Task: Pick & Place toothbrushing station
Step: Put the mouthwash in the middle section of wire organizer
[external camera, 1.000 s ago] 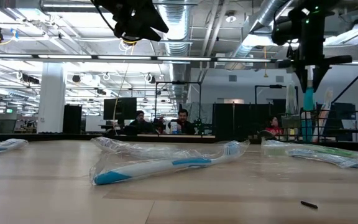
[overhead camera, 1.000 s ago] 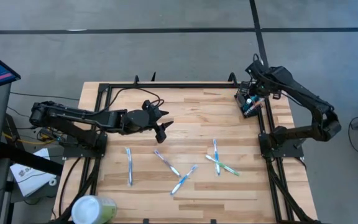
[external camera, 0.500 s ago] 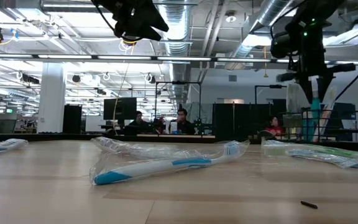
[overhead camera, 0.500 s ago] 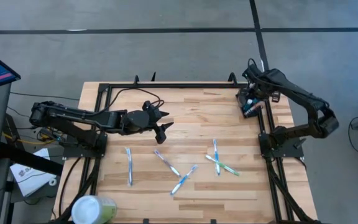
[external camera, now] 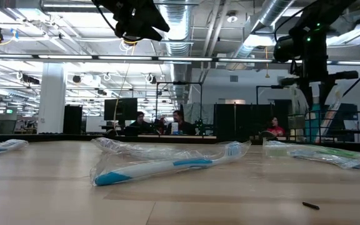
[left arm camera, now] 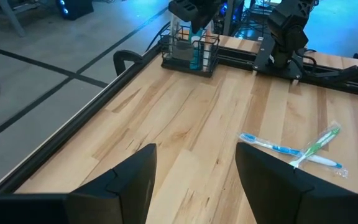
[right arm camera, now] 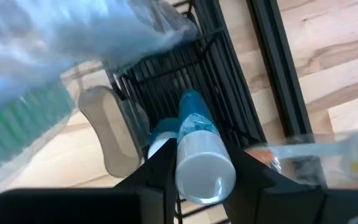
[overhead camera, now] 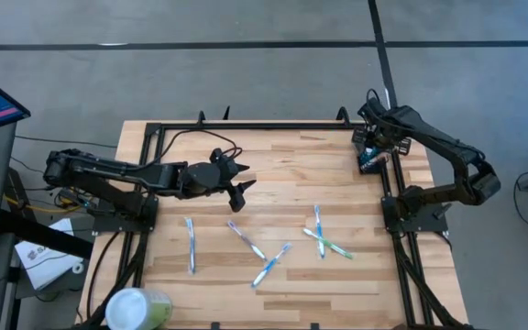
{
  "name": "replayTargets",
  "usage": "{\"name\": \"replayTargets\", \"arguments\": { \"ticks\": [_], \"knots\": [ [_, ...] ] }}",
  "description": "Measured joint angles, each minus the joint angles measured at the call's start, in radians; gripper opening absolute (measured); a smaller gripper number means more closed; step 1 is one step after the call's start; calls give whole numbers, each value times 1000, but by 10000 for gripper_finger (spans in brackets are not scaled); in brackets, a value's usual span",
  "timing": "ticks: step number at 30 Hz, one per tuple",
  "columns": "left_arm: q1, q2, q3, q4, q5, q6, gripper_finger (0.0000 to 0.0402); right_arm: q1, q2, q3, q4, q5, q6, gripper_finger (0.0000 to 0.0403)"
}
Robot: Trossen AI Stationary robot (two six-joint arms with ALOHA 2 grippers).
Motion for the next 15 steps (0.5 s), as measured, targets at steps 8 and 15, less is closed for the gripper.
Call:
{"name": "replayTargets", "arguments": {
  "ticks": [8, 15],
  "knots": [
    [0, 0, 0, 0, -1, 1, 214, -11, 54, -11, 18, 5, 5, 88],
    [0, 0, 0, 0, 0, 0, 214, -11, 54, -14, 47, 4, 20, 88]
  ]
}}
